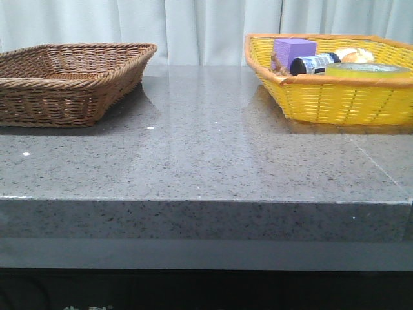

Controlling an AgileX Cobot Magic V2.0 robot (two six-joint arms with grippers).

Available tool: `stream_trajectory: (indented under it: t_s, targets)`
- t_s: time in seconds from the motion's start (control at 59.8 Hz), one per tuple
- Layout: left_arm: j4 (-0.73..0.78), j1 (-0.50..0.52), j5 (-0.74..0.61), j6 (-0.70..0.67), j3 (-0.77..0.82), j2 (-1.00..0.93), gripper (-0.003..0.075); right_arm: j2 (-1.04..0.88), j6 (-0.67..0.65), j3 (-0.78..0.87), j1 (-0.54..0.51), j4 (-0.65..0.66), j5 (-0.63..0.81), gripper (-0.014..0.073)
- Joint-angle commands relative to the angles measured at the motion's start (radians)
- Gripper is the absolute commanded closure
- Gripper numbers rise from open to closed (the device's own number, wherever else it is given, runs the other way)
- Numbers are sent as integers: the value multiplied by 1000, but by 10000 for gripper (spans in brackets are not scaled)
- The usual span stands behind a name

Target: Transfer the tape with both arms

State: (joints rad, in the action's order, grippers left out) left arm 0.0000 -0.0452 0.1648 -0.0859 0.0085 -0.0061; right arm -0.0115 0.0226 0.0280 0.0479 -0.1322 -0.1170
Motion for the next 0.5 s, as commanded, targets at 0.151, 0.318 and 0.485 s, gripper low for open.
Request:
stream_trajectory:
  t_s: [0.151, 0.318, 0.485]
  targets:
    - [0, 2, -89, -3, 38, -19, 740, -25, 6, -26, -4, -4, 78, 662]
    - [0, 2, -93, -3, 38, -19, 740, -25, 6, -26, -4, -4, 78, 662]
    - [0, 2, -116, -3, 38, -19, 740, -25, 6, -26, -4, -4, 84, 662]
